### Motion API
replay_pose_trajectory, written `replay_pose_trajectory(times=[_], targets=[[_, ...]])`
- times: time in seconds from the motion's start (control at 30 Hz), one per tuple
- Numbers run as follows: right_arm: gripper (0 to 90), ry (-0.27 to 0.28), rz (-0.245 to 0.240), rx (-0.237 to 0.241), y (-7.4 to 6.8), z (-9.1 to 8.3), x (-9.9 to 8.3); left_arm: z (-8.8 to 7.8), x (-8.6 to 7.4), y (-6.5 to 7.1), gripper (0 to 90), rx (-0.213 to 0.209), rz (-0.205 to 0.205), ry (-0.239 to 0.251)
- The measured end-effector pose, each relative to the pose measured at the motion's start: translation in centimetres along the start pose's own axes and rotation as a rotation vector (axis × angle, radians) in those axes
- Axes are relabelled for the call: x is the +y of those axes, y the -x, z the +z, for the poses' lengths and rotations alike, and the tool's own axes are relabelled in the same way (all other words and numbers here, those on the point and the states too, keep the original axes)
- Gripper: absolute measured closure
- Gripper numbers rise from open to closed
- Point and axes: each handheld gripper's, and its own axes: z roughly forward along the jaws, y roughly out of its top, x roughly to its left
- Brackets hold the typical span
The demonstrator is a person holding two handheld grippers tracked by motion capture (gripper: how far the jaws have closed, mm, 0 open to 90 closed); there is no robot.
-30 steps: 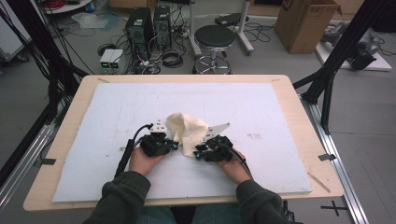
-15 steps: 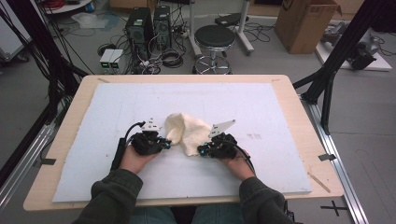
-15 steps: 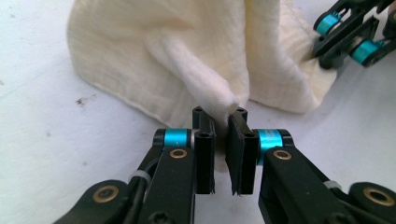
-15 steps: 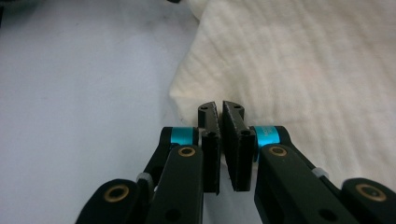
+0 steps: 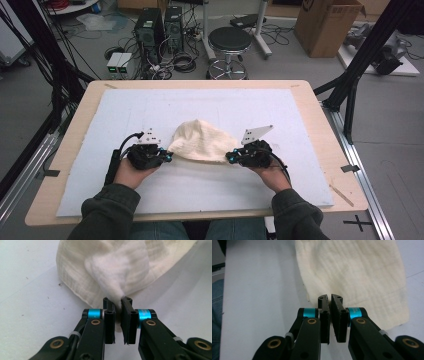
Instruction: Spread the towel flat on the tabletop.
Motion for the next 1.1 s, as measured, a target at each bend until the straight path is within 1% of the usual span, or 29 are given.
replay_pose_trajectory(times=[0.07, 0.1, 0.13, 0.23, 0.3, 0.43, 0.47, 0.57, 0.7, 0.77, 0.87, 0.9, 0.93, 1.03, 1.07, 1.1], targets=[[85.8, -0.009, -0.006, 0.01, -0.3, -0.3, -0.2, -0.4, -0.3, 0.3, 82.2, 0.0, 0.004, 0.0], [85.8, -0.004, -0.004, 0.02, -0.4, -0.4, -0.4, -0.7, -0.5, 0.5, 82.9, 0.0, 0.014, -0.002], [85.7, -0.004, -0.008, 0.026, -0.5, -0.5, -0.5, -0.9, -0.7, 0.7, 84.3, 0.006, 0.02, 0.005], [85.6, -0.004, -0.016, 0.033, -1.0, -0.7, -0.9, -1.4, -1.3, 1.2, 85.3, 0.002, 0.029, 0.009], [85.6, -0.003, -0.025, 0.035, -1.3, -0.8, -1.1, -1.8, -1.7, 1.7, 85.3, 0.006, 0.043, 0.006], [85.5, -0.001, -0.045, 0.053, -2.1, -1.3, -1.4, -2.7, -2.4, 2.8, 85.1, 0.002, 0.052, 0.012], [85.5, 0.0, -0.042, 0.058, -2.3, -1.4, -1.5, -2.9, -2.6, 3.1, 85.0, -0.002, 0.057, 0.012], [85.3, 0.009, -0.053, 0.068, -3.2, -1.7, -1.9, -3.5, -3.2, 3.9, 84.7, -0.002, 0.072, 0.009], [85.2, -0.004, -0.068, 0.091, -4.5, -1.9, -2.4, -4.3, -4.1, 5.2, 84.5, -0.005, 0.089, 0.009], [85.2, -0.008, -0.082, 0.098, -5.1, -2.1, -2.6, -4.5, -4.4, 5.6, 84.3, -0.012, 0.096, 0.004], [85.1, -0.012, -0.079, 0.106, -5.7, -2.4, -3.0, -4.7, -5.0, 6.4, 84.0, -0.028, 0.102, -0.008], [85.0, -0.018, -0.082, 0.115, -5.9, -2.4, -3.2, -4.6, -5.2, 6.6, 83.4, -0.038, 0.101, -0.008], [84.8, -0.025, -0.086, 0.114, -6.0, -2.4, -3.3, -4.6, -5.4, 6.8, 82.4, -0.05, 0.102, -0.013], [82.3, -0.037, -0.087, 0.127, -6.2, -2.1, -3.7, -4.5, -5.8, 7.2, 73.9, -0.077, 0.102, -0.018], [79.8, -0.04, -0.08, 0.134, -6.3, -2.1, -3.8, -4.6, -5.8, 7.3, 72.0, -0.081, 0.106, -0.016], [75.5, -0.038, -0.075, 0.141, -6.3, -2.1, -3.8, -4.7, -5.8, 7.3, 69.3, -0.08, 0.103, -0.012]])
